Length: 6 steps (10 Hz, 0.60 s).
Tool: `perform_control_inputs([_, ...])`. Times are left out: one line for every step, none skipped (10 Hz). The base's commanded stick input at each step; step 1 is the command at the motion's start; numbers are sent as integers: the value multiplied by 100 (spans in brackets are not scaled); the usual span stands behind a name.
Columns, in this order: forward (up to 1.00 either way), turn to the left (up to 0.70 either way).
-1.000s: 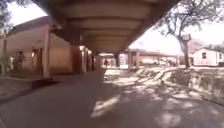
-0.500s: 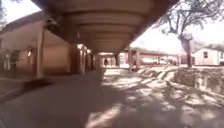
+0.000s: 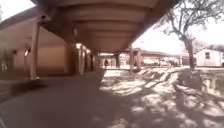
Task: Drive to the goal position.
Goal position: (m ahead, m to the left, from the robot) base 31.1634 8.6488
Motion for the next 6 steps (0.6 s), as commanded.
perform_control_inputs([85,0])
perform_control_inputs([85,0])
perform_control_inputs([85,0])
perform_control_inputs([85,0])
perform_control_inputs([85,0])
perform_control_inputs([85,0])
